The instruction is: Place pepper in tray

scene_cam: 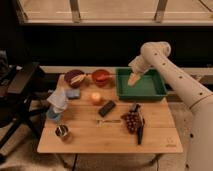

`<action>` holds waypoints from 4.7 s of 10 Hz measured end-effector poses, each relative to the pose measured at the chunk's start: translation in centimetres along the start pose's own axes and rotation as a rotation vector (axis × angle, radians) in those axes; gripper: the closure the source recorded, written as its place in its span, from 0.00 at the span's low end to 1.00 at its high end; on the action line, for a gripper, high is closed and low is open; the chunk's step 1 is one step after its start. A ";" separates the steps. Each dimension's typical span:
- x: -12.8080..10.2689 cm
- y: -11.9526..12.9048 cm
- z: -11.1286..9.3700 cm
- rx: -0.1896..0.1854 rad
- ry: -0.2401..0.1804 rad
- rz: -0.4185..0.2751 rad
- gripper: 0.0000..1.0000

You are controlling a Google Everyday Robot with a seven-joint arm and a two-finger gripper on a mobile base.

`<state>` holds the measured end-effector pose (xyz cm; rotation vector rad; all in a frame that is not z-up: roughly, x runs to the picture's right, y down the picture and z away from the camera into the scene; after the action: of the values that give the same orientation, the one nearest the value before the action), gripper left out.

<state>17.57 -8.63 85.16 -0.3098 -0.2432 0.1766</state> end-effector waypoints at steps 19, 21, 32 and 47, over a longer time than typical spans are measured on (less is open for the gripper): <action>0.1 0.0 0.0 0.000 0.000 0.002 0.25; 0.1 0.0 0.0 -0.001 0.000 0.002 0.25; -8.7 -0.7 7.8 0.046 -0.067 -0.180 0.25; -6.5 -3.9 15.2 0.006 -0.078 -0.100 0.61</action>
<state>7.90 -9.35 99.10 -0.2849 -0.3342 0.0908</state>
